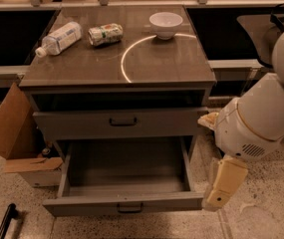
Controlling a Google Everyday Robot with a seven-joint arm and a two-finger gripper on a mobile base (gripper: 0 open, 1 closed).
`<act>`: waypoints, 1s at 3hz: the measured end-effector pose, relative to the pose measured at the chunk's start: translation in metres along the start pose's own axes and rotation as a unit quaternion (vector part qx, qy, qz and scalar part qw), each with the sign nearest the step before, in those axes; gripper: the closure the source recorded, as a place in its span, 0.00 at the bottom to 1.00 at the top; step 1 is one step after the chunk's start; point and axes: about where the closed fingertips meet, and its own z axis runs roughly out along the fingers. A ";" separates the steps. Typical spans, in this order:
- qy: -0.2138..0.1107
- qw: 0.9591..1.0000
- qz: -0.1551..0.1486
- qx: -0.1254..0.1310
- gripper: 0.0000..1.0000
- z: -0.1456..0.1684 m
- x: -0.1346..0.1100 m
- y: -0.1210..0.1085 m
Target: Close middle drawer
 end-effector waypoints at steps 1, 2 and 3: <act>-0.018 0.999 0.005 -0.035 0.00 0.061 0.016 0.004; -0.038 0.997 0.006 -0.066 0.00 0.130 0.033 0.012; -0.059 0.993 0.017 -0.098 0.00 0.192 0.044 0.026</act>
Offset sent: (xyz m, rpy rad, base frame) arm -0.0094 0.0298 -0.2164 0.1596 0.1710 0.0625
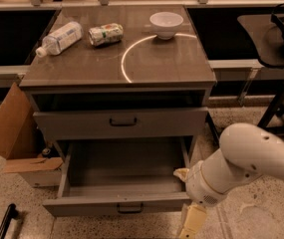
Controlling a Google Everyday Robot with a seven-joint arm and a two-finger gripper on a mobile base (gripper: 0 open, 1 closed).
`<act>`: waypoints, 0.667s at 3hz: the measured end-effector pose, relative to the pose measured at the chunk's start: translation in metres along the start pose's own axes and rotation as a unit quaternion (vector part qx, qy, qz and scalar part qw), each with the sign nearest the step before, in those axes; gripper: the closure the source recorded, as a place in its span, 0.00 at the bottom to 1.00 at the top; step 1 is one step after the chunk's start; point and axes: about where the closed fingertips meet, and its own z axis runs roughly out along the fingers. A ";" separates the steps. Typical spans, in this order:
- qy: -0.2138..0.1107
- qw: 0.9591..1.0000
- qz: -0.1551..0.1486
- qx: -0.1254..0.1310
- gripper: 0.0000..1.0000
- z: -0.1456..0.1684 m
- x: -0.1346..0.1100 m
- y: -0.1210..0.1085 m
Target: Close middle drawer
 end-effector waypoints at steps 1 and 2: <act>-0.023 0.999 0.029 -0.016 0.00 0.053 0.016 0.000; -0.023 0.999 0.029 -0.016 0.00 0.053 0.016 0.000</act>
Offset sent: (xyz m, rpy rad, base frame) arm -0.0081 0.0101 -0.0404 0.0339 0.0426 -0.0296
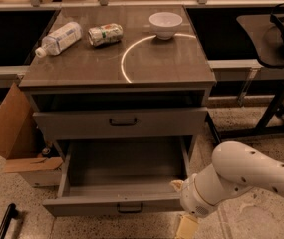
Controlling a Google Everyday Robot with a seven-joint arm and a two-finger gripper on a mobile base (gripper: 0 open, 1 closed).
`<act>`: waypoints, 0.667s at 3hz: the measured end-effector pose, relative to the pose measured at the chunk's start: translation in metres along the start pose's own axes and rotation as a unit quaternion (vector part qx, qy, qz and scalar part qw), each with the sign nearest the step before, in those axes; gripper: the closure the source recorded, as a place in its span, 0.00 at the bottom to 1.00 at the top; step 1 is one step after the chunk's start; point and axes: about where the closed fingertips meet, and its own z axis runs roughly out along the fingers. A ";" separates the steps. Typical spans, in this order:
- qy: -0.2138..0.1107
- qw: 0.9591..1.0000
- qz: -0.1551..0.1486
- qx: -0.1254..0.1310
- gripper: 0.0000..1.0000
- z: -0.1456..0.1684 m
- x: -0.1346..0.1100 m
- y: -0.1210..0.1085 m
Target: Close middle drawer
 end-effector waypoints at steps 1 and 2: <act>-0.008 1.000 -0.029 -0.003 0.00 0.023 0.009 -0.004; -0.019 0.998 -0.067 -0.004 0.00 0.053 0.026 -0.010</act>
Offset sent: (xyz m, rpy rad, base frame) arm -0.0038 0.0058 -0.0995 0.0886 -0.1265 0.1784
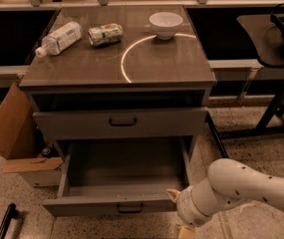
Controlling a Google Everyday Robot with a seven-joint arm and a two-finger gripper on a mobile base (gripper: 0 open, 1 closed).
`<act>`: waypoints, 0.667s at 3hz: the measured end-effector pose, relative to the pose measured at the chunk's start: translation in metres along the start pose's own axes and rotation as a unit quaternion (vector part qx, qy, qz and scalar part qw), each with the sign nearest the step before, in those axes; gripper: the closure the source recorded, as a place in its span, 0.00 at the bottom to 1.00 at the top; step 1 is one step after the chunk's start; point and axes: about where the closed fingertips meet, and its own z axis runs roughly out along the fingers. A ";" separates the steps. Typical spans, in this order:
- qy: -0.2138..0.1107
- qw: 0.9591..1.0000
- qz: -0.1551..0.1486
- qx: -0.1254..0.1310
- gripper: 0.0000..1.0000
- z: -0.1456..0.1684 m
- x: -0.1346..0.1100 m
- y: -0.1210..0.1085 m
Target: Close middle drawer
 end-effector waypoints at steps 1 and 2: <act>-0.006 1.000 -0.022 -0.003 0.00 0.024 0.019 -0.001; -0.007 0.999 -0.035 -0.003 0.19 0.039 0.035 0.003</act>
Offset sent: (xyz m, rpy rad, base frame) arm -0.0194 -0.0133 -0.0749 0.0274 -0.0557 0.0825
